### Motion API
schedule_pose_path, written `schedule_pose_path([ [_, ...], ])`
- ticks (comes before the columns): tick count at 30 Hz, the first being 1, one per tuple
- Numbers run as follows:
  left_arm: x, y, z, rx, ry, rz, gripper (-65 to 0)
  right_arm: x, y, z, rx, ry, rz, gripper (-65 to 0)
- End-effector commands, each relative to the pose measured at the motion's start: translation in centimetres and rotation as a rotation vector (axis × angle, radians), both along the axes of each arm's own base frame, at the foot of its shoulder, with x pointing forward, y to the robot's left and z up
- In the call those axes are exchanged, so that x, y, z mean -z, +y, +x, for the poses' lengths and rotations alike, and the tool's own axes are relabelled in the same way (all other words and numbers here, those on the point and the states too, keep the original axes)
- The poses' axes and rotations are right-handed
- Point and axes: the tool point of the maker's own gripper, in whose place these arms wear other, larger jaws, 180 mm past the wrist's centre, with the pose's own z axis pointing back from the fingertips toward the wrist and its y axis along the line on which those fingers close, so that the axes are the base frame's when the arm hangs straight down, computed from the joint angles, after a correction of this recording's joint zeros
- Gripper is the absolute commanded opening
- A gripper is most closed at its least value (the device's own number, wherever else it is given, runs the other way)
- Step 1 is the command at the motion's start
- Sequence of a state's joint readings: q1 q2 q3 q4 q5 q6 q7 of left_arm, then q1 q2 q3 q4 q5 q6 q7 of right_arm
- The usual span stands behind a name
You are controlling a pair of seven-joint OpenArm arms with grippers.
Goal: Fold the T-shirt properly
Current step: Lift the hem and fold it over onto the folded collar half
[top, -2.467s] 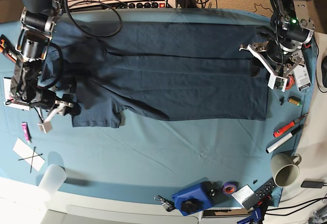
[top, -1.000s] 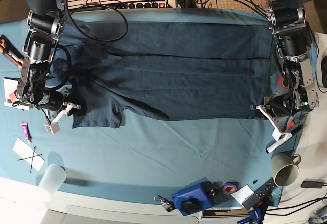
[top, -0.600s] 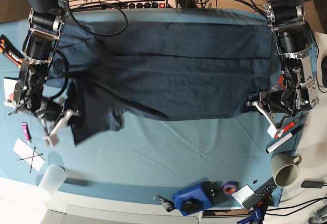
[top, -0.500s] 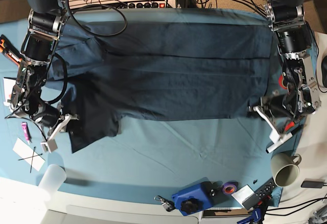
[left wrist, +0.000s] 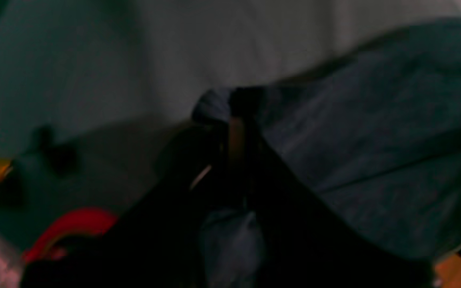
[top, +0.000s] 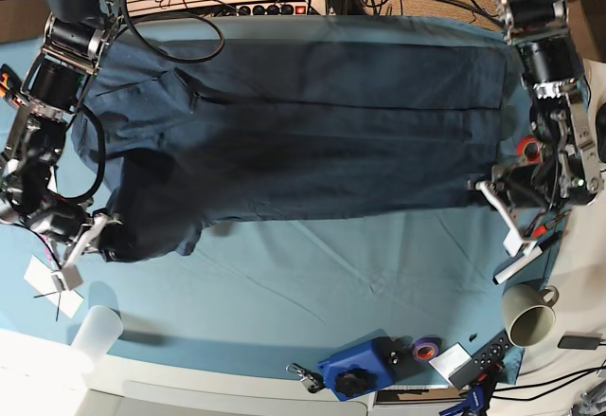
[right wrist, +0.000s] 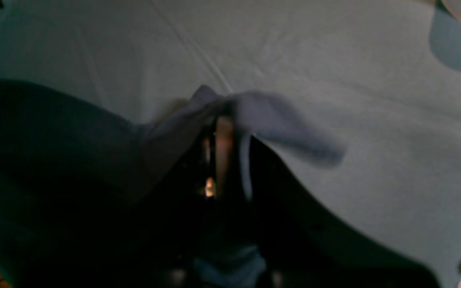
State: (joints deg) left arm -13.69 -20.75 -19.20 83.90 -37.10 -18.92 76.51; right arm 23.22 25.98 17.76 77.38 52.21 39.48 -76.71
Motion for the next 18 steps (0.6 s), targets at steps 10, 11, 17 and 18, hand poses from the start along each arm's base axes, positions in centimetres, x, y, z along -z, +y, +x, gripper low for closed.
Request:
schedule_pose_path([
  [10, -2.0, 2.1, -2.0, -0.001, -0.080, 0.074, -65.0, -0.1, -2.1, -3.3, 0.042, -0.011, 0.110, -65.0],
  [11, -2.0, 2.4, -2.3, -0.010, -0.081, 0.076, -65.0, -0.1, -2.2, -3.7, 0.047, -0.017, 0.112, -65.0],
  [17, -2.0, 2.3, -4.5, 0.010, -0.102, 0.023, -65.0, -0.2, -2.6, -7.0, 0.053, -0.037, 0.054, -65.0],
  [18, -1.8, 2.1, -4.9, 0.019, -0.096, 0.012, -65.0, 0.1, -2.5, -7.7, 0.048, -0.029, 0.039, -65.0],
])
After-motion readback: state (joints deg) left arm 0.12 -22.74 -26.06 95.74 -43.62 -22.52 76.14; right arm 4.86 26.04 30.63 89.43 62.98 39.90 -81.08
